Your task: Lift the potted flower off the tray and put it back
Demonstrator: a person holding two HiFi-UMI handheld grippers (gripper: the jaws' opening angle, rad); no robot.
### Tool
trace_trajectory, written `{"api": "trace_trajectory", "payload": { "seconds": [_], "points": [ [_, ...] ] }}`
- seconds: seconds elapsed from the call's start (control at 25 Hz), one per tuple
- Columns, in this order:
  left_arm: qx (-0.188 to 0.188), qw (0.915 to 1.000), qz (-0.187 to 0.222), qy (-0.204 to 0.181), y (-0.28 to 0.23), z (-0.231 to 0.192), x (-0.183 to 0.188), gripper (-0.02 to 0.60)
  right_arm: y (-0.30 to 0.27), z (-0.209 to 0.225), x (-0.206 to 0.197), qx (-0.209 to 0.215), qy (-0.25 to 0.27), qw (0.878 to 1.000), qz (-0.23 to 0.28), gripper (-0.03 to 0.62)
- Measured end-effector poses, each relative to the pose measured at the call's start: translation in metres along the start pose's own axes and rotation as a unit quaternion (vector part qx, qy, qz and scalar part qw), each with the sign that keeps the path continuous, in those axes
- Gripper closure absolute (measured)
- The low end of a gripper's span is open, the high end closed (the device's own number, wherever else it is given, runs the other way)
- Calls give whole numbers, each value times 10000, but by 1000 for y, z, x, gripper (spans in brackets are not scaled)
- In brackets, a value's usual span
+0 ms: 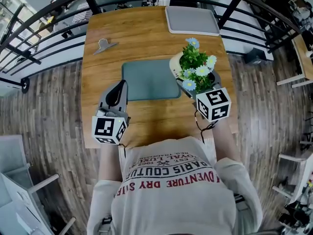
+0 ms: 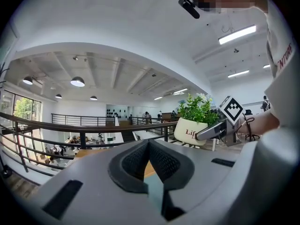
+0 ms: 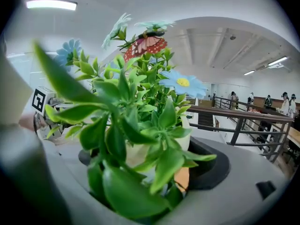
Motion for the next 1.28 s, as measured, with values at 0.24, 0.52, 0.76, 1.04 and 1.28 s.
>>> {"api": "trace_trajectory", "payload": {
  "seconds": [0.24,0.52,0.76,1.04,1.28],
  "points": [
    [121,9999,-52,-7,4,4,-2,569,2,-1,4,70,2,9999,78,118],
    [234,9996,-145,28,1,10,-2,569,-2,1,3,305,42,9995,89,118],
    [273,9993,-196,156,1,6,-9,569,-24,-9,-5,677,263,9973,51,118],
    [328,9980,-433,318,-3,-7,-32,569,-77,-32,-34,1382,867,9864,-197,118],
    [405,9969,-543,412,-1,-10,-44,569,-117,-47,-68,1940,1148,9727,-548,118]
  ]
}}
Point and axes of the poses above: the fingertips, and each gripper's own axes: y backward along the fingers, z to its right, x out of its top, the point moved 2 cm from there along y, backward along the fingers, and after that the axes turned 6 degrees about -y, right-handed, at the moved point
